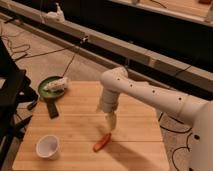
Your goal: Place the pepper in the ceramic cup
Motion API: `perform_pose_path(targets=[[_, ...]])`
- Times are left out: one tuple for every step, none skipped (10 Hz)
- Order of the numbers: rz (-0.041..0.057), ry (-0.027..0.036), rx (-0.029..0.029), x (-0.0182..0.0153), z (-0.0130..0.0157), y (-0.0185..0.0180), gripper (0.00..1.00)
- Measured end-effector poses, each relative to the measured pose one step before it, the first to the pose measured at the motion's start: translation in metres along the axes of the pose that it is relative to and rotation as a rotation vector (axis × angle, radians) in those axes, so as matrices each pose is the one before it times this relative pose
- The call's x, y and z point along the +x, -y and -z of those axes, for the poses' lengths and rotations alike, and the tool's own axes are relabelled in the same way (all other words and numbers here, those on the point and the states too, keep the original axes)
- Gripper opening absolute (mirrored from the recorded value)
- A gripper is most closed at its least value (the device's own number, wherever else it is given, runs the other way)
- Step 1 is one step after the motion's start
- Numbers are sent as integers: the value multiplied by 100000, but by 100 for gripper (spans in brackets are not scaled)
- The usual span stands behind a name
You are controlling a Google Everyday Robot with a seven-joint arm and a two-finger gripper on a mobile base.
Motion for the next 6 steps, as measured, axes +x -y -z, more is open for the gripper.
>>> perform_pose_path(targets=[[665, 2046, 540, -569, -937, -181, 80], [-32, 3412, 1225, -703, -922, -280, 80], [-12, 3227, 1121, -577, -743, -321, 80], [725, 3398, 1025, -544, -648, -330, 80], [1353, 4885, 1177, -669, -841, -573, 80], [937, 5159, 1118, -449, -862, -774, 80]])
